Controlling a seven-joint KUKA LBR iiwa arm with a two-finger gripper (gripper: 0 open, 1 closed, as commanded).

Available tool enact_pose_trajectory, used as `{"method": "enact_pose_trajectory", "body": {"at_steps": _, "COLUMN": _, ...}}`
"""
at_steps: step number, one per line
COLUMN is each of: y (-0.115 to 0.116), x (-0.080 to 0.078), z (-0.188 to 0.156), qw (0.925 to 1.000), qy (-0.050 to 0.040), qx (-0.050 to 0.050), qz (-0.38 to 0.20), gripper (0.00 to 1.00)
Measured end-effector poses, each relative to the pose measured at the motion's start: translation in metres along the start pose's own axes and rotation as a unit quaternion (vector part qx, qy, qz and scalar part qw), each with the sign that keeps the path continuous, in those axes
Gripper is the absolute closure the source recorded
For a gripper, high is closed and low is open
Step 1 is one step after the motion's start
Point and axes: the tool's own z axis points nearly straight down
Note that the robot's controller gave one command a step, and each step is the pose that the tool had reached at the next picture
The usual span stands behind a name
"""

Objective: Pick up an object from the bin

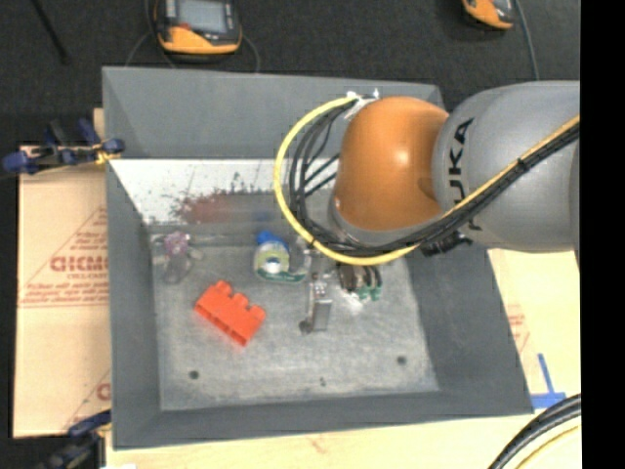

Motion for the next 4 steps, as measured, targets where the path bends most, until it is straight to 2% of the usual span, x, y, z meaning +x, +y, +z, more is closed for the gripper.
{"method": "enact_pose_trajectory", "body": {"at_steps": 1, "y": 0.040, "x": -0.004, "z": 0.126, "qw": 0.9988, "qy": 0.0021, "qx": 0.000, "qz": 0.048, "gripper": 0.00}}
{"method": "enact_pose_trajectory", "body": {"at_steps": 2, "y": 0.040, "x": -0.007, "z": 0.121, "qw": 0.9988, "qy": -0.0019, "qx": -0.001, "qz": 0.049, "gripper": 1.00}}
{"method": "enact_pose_trajectory", "body": {"at_steps": 3, "y": 0.042, "x": 0.002, "z": 0.044, "qw": 0.9994, "qy": -0.0029, "qx": -0.001, "qz": 0.034, "gripper": 1.00}}
{"method": "enact_pose_trajectory", "body": {"at_steps": 4, "y": 0.037, "x": -0.010, "z": -0.036, "qw": 0.9993, "qy": -0.0048, "qx": -0.001, "qz": 0.036, "gripper": 1.00}}
